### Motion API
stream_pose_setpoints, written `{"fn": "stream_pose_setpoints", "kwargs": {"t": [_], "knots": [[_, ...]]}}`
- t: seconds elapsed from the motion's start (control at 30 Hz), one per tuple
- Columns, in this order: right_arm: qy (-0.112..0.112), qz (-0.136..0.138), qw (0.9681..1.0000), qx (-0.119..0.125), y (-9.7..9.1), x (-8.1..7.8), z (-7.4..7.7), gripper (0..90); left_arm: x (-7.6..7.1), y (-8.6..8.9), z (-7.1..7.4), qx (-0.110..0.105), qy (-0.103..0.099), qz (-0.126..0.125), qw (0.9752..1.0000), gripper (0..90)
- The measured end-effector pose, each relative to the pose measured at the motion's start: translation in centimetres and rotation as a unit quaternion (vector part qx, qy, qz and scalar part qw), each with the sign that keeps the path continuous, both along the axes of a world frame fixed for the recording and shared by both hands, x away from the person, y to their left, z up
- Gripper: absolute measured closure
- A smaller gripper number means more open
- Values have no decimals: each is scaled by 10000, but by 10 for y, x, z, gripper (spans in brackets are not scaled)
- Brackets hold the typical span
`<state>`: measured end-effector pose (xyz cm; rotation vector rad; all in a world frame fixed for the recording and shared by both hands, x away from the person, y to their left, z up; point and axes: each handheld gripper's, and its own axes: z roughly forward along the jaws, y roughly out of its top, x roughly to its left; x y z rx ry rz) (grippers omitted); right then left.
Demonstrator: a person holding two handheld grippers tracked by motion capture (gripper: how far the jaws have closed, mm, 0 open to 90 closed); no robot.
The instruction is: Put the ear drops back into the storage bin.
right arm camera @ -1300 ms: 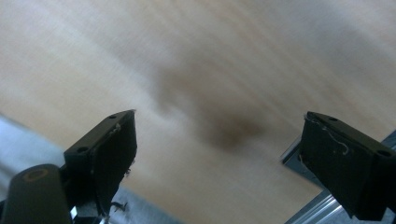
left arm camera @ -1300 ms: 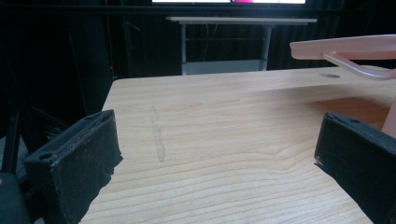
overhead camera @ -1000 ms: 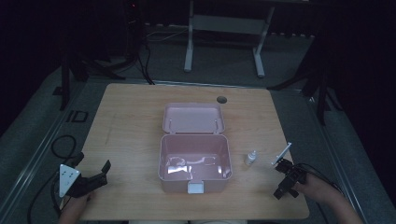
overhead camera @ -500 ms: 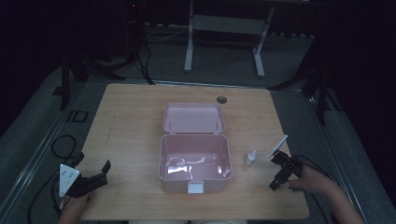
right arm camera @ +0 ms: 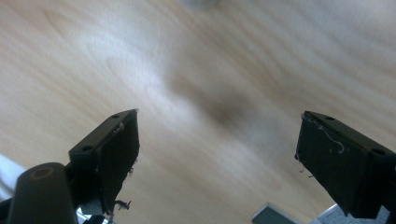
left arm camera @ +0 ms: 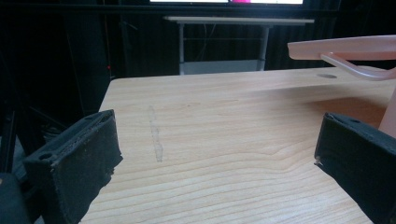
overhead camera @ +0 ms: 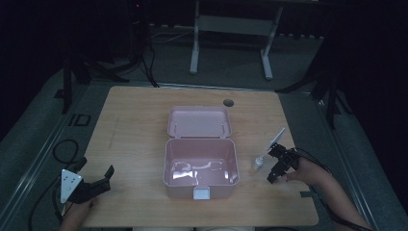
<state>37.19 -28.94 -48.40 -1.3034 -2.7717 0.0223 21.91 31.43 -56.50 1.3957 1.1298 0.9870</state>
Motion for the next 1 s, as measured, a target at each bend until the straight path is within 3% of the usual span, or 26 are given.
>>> {"fn": "stream_pose_setpoints", "kwargs": {"t": [0.2, 0.4, 0.7, 0.8, 1.0], "knots": [[-49, -40, 9999, 153, 14, 16, 2, 152, 0, 0, 0, -6, -2, -13, 10000, 4], [9, 88, 9999, 95, 27, 22, -2, 174, 0, 0, 0, -6, -2, -22, 10000, 4], [111, 216, 9997, 62, 44, 33, -11, 349, 0, 0, 0, -10, -7, -39, 10000, 4], [125, 231, 9997, 8, 46, 35, -12, 359, 0, 0, 0, -9, -8, -39, 10000, 4], [49, 217, 9997, -128, 52, 42, -17, 465, 0, 0, 0, -1, -12, -45, 10000, 4]]}}
